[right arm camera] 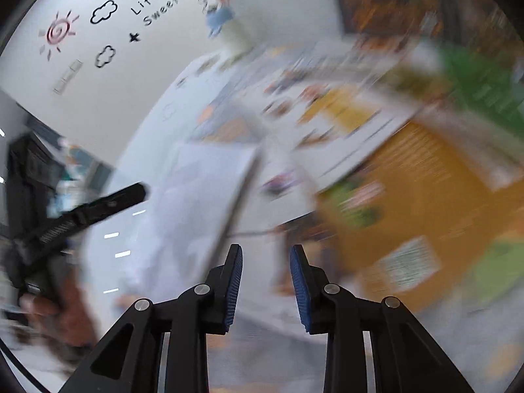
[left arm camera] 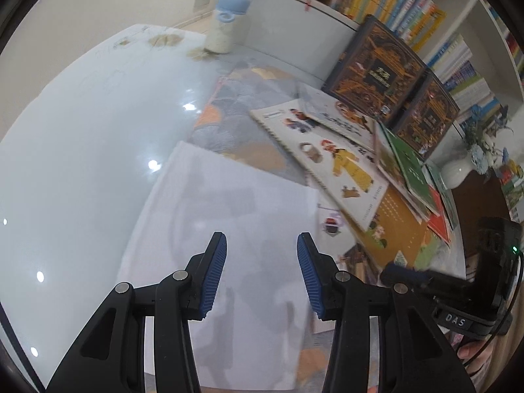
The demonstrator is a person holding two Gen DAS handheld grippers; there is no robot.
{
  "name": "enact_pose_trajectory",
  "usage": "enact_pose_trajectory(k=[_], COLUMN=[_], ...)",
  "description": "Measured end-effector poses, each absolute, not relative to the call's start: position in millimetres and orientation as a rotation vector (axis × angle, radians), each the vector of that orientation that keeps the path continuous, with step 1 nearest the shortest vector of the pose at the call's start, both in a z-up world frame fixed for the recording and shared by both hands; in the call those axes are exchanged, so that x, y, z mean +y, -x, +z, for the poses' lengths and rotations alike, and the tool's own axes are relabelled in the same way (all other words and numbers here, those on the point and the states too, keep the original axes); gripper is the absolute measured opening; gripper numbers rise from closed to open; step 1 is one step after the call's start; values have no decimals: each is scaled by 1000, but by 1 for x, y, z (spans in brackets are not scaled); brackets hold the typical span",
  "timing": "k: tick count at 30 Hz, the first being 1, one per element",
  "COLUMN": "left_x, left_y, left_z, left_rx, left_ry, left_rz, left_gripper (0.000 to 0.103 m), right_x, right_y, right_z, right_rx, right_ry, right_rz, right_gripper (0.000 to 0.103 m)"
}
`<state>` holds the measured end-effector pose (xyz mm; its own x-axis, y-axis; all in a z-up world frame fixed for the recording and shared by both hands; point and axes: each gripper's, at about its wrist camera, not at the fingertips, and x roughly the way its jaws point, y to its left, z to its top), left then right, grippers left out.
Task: Organize books
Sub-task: 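Open both grippers and move them back to the scattered books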
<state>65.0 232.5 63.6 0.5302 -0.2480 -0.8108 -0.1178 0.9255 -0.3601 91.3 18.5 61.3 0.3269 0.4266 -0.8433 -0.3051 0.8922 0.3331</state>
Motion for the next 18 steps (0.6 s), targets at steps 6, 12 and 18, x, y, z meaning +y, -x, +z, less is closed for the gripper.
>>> enact_pose_trajectory(k=[6, 12, 18], left_x=[177, 105, 19], left_y=[-89, -130, -177], left_z=[84, 101, 101], left_rx=[1007, 955, 853], left_ry=[330, 296, 214], left_rz=[-144, -229, -307], left_gripper=[45, 61, 61], right_x=[-24, -103, -160], right_y=[-80, -105, -149], right_z=[87, 97, 91], right_rx=[868, 807, 836], right_ry=[241, 124, 68], right_rz=[307, 287, 308], right_gripper=[101, 102, 103])
